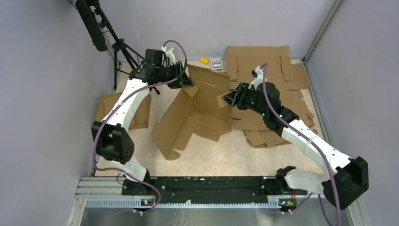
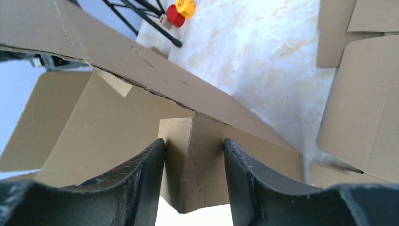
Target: Fold the paper box
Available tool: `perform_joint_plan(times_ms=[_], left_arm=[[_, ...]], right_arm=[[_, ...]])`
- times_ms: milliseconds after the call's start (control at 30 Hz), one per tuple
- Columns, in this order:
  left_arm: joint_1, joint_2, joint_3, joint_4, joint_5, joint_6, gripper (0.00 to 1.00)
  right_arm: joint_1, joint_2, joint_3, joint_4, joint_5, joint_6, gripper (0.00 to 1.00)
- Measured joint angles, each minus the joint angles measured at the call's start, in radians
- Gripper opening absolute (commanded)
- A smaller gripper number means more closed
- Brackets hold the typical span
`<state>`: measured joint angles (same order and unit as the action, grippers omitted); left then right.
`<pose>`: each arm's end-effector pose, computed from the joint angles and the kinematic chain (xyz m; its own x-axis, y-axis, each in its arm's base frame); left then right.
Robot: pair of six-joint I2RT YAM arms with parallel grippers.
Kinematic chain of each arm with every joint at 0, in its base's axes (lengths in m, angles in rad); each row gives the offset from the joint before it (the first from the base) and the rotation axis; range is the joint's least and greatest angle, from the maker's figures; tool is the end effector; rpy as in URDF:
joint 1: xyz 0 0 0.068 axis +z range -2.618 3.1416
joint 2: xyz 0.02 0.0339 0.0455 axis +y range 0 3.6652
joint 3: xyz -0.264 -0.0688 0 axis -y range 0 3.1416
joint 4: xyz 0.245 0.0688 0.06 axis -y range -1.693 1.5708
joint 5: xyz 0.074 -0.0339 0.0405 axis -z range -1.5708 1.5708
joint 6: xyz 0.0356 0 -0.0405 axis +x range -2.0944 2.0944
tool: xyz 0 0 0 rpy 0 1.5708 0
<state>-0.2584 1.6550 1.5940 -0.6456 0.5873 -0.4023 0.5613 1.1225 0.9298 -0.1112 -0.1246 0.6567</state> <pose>0.3519 -0.1134 0.3542 -0.8204 -0.1203 -0.5590 0.3249 0.7064 -0.6288 0.2193 0.1431 0.3307 -0.5844 0.3481 -0.7330 -0.3432 0.7125 0.6120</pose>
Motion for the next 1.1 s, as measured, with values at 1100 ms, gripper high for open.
perform_joint_plan(times_ms=[1100], left_arm=[[0.09, -0.076, -0.155, 0.157, 0.139, -0.19, 0.49]], right_arm=[[0.057, 0.157, 0.117, -0.051, 0.25, 0.066, 0.8]])
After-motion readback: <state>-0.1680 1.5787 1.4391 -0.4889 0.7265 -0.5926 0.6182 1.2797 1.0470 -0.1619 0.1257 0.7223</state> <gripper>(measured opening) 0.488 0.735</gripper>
